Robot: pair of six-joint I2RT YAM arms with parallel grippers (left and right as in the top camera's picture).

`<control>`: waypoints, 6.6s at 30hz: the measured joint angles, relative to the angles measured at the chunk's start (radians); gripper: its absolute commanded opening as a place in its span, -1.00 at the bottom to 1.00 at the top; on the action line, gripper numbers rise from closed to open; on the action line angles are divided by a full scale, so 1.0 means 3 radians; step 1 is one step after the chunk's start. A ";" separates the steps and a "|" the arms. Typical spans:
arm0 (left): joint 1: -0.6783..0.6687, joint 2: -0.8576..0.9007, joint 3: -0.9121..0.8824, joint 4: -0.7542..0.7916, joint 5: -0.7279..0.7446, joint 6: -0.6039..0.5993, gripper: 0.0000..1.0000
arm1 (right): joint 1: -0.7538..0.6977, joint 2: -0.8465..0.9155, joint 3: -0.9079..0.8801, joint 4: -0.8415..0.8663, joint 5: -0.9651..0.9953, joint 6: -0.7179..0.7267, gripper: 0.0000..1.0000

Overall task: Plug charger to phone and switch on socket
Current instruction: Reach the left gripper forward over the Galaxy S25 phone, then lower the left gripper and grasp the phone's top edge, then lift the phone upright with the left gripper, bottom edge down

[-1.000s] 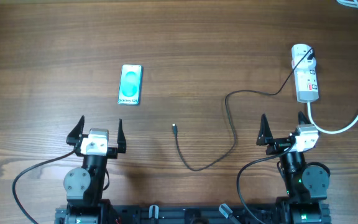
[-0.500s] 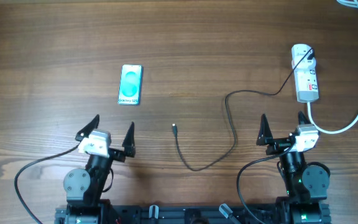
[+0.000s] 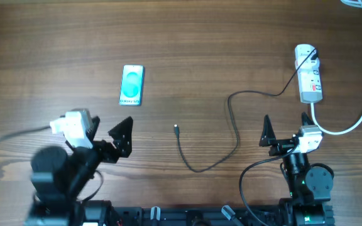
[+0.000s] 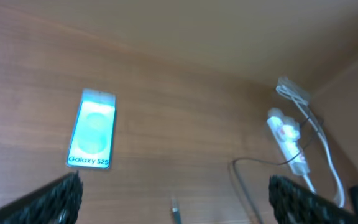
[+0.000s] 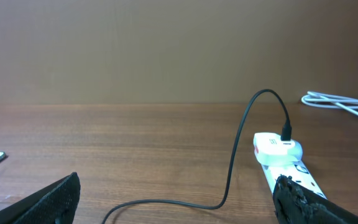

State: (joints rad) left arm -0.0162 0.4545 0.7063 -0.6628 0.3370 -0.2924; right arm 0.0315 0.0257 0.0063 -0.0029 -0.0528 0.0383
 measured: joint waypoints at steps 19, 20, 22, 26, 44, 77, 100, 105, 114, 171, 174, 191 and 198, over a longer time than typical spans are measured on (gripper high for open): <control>0.0009 0.3683 0.2605 -0.1806 0.0116 0.0024 -0.07 | 0.0000 0.0008 0.0000 0.0005 0.0000 -0.0009 0.99; 0.0009 0.3772 0.2607 -0.1804 0.0103 0.0034 -0.30 | 0.0000 0.0008 0.0000 0.0006 0.0000 -0.0009 1.00; 0.0009 0.3975 0.2607 -0.1803 0.0090 0.0060 -0.92 | 0.0000 0.0008 0.0000 0.0006 0.0000 -0.0009 1.00; 0.0008 0.4297 0.2605 -0.1770 -0.0050 0.0067 -0.92 | 0.0000 0.0008 0.0000 0.0005 0.0000 -0.0009 0.99; -0.0404 0.4985 0.2607 -0.0900 -0.1111 0.0066 1.00 | 0.0000 0.0008 0.0000 0.0006 0.0000 -0.0009 0.99; -0.0423 0.5524 0.2593 -0.0553 -0.1134 0.0070 0.70 | 0.0000 0.0008 0.0000 0.0006 0.0000 -0.0009 1.00; -0.0430 0.5498 0.2455 -0.1638 -0.0956 0.0069 0.33 | 0.0000 0.0008 0.0000 0.0005 0.0000 -0.0009 0.99; -0.0443 0.5515 0.2417 -0.1769 -0.0914 0.0067 0.49 | 0.0000 0.0008 0.0000 0.0006 0.0000 -0.0009 1.00; -0.0445 0.5517 0.2416 -0.1666 -0.0874 0.0067 1.00 | 0.0000 0.0008 0.0000 0.0006 0.0000 -0.0009 1.00; -0.0451 0.4690 0.1314 -0.0126 -0.1191 -0.0067 0.99 | 0.0000 0.0008 0.0000 0.0006 0.0000 -0.0009 0.99; -0.0458 0.4673 0.1282 -0.0107 -0.1213 -0.0067 0.93 | 0.0000 0.0008 0.0000 0.0006 0.0000 -0.0009 0.99; -0.0463 0.4655 0.1260 -0.0118 -0.1181 0.0083 0.92 | 0.0000 0.0008 0.0000 0.0006 0.0000 -0.0009 0.99; -0.0460 0.4654 0.1258 -0.0125 -0.1166 0.0083 0.87 | 0.0000 0.0008 0.0000 0.0006 0.0000 -0.0009 1.00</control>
State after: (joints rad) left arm -0.1543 1.8507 1.0836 -0.7002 -0.0128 -0.2676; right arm 0.0315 0.0280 0.0063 -0.0010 -0.0528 0.0357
